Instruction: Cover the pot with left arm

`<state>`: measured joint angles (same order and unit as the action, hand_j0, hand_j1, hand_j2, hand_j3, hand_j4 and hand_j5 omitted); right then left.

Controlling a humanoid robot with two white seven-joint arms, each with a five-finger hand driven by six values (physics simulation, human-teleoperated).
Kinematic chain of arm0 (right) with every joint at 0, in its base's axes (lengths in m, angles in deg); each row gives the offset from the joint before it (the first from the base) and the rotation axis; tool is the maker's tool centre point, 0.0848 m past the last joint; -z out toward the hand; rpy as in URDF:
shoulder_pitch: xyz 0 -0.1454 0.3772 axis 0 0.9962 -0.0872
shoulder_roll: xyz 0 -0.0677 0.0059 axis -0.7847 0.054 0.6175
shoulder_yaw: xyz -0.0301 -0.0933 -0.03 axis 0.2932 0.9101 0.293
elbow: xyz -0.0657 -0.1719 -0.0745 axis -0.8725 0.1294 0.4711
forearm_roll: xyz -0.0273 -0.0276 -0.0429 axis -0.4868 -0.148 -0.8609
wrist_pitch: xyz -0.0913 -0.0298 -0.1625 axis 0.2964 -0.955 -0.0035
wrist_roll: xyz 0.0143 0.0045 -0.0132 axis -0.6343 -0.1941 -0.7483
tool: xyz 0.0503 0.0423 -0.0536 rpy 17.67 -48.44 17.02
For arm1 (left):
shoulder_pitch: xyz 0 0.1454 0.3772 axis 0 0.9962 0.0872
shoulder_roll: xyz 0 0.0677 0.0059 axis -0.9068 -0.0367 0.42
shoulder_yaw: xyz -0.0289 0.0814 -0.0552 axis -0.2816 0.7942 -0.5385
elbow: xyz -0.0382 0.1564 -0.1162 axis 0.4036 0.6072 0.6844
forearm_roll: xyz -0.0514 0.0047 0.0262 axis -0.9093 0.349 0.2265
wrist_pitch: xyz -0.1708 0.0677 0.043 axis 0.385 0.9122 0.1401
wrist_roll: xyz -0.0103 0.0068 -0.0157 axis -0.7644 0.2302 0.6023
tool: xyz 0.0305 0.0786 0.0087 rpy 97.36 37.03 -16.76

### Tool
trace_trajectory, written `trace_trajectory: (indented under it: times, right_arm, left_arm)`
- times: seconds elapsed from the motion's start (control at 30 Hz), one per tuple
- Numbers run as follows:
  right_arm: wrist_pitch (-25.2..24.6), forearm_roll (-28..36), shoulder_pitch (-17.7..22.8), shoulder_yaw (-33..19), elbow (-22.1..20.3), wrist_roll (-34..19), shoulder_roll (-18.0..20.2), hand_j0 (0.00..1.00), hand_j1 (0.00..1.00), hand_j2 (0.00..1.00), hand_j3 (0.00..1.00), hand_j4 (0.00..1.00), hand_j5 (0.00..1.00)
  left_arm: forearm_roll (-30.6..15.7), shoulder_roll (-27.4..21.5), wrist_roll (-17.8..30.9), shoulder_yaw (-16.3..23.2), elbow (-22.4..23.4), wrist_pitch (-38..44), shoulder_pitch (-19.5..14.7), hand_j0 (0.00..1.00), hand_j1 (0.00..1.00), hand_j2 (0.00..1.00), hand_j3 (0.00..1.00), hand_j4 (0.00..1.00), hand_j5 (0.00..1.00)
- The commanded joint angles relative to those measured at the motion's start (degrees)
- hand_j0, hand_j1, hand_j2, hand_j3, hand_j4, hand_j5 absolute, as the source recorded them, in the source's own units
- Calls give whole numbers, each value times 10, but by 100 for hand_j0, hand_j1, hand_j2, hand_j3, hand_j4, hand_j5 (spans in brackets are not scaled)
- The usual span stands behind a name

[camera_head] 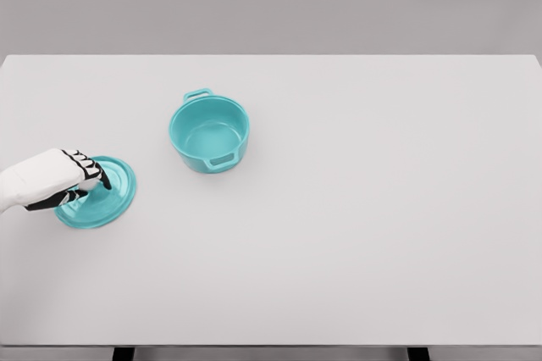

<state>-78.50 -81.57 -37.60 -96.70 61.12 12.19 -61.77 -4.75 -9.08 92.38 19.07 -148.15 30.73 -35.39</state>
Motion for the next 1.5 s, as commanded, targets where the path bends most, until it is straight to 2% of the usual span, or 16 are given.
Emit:
trace_trajectory:
  times: [0.0, 0.57, 0.9, 1.47]
  right_arm:
    - [0, 0, 0, 0, 1, 0, 0, 100, 100, 100, 100, 100, 100]
    - [0, 0, 0, 0, 1, 0, 0, 100, 100, 100, 100, 100, 100]
    - [0, 0, 0, 0, 1, 0, 0, 100, 100, 100, 100, 100, 100]
    - [0, 0, 0, 0, 0, 0, 0, 100, 100, 100, 100, 100, 100]
  left_arm:
    - [-4, -2, 0, -1, 0, 0, 0, 53, 53, 53, 53, 53, 53]
    - [-13, -33, -4, -7, -11, 0, -26, 52, 52, 52, 52, 52, 52]
    - [-29, -58, -4, -7, -41, 0, -42, 52, 52, 52, 52, 52, 52]
    - [-37, -51, -4, -5, -67, 0, -75, 52, 52, 52, 52, 52, 52]
